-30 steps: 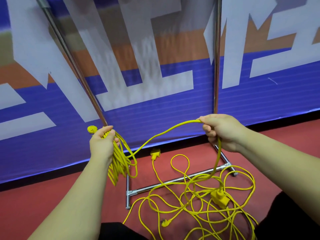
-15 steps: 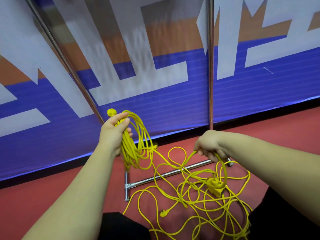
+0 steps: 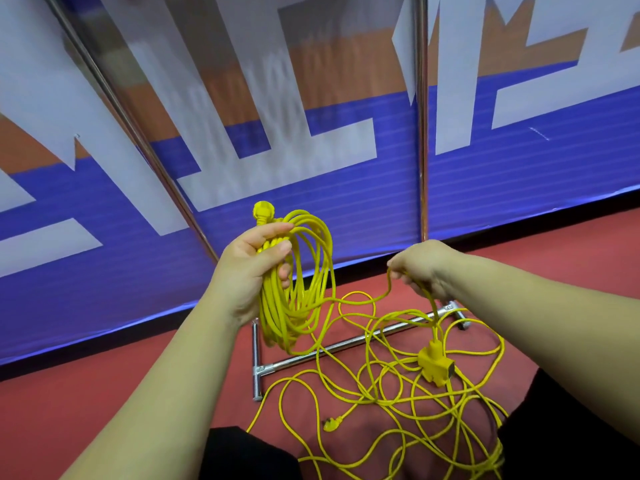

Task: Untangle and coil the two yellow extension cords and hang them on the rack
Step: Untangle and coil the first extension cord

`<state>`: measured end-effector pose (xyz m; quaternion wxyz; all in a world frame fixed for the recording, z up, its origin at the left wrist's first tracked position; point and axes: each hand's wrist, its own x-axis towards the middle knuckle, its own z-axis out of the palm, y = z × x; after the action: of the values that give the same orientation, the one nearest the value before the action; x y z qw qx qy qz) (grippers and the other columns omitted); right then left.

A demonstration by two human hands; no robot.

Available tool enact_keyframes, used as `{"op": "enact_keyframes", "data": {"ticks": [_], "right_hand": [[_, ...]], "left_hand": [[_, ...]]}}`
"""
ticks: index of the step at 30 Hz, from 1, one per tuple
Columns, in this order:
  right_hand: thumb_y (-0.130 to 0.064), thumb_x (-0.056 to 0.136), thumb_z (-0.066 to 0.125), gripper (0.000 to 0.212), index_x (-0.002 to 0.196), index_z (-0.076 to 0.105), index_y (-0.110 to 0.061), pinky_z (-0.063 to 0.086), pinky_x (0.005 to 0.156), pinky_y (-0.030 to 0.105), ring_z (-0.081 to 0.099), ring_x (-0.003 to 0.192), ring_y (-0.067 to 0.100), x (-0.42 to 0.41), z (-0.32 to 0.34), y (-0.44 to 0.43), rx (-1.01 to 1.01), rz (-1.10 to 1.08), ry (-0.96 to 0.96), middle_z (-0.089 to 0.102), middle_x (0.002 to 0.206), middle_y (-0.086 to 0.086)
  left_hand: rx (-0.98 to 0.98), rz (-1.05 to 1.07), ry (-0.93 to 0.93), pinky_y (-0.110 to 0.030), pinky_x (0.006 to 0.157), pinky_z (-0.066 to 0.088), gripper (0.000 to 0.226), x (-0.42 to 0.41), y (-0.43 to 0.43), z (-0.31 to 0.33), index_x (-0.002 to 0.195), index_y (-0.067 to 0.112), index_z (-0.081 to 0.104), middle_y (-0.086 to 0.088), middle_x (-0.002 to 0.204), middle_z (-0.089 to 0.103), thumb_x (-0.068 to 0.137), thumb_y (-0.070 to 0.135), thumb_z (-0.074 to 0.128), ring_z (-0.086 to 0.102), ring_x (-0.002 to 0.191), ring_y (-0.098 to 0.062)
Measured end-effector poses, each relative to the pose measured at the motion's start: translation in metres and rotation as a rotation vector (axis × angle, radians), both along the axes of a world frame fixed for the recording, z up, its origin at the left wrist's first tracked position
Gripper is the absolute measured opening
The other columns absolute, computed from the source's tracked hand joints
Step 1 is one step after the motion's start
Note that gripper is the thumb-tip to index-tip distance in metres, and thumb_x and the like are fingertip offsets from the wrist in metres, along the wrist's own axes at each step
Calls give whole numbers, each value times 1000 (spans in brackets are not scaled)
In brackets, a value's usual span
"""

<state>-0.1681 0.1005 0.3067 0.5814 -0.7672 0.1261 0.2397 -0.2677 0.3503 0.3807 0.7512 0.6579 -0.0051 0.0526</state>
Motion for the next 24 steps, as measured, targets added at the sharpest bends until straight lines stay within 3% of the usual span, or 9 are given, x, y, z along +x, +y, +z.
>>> {"op": "enact_keyframes", "data": {"ticks": [3, 7, 9, 14, 18, 24], "right_hand": [[-5, 86, 61, 12, 94, 70, -5, 33, 48, 20, 47, 51, 14, -1, 13, 1, 149, -63, -11, 65, 72, 9], [-5, 88, 67, 22, 104, 70, -20, 39, 58, 22, 55, 59, 8, -2, 36, 0, 242, -7, -68, 68, 81, -1], [-8, 90, 69, 20, 104, 69, -23, 42, 61, 22, 58, 58, 4, -2, 41, 0, 257, 8, -90, 70, 85, -4], [-10, 93, 66, 13, 102, 68, -19, 45, 50, 18, 59, 65, 8, -5, 48, 2, 383, -19, -180, 73, 95, 2], [-3, 92, 58, 22, 106, 68, -18, 48, 71, 28, 64, 70, 9, -9, 56, 3, 444, 67, -181, 78, 102, 3], [3, 91, 60, 27, 108, 67, -16, 55, 69, 24, 71, 77, 12, -17, 65, 5, 438, 119, -204, 77, 104, 4]], "left_hand": [[-3, -78, 46, -26, 44, 45, 28, -3, -6, -4, 104, 14, 74, -12, 72, 51, 80, 0, 69, 50, 46, -16], [-7, -112, 130, -27, 44, 46, 34, -4, -20, -16, 104, 16, 77, -14, 70, 52, 82, -7, 65, 51, 47, -17], [-31, -137, 166, -28, 45, 47, 40, -5, -28, -20, 110, 16, 75, -15, 73, 52, 78, -4, 65, 52, 47, -18], [-70, -172, 210, -31, 50, 50, 63, -4, -39, -24, 126, 25, 69, -19, 83, 56, 73, -8, 70, 55, 51, -24], [-109, -161, 239, -33, 55, 51, 74, 0, -43, -29, 140, 30, 58, -18, 89, 62, 78, -10, 59, 59, 59, -27], [-44, -109, 223, -35, 57, 51, 84, 3, -53, -35, 144, 31, 52, -20, 89, 62, 78, -18, 62, 60, 62, -30]]}}
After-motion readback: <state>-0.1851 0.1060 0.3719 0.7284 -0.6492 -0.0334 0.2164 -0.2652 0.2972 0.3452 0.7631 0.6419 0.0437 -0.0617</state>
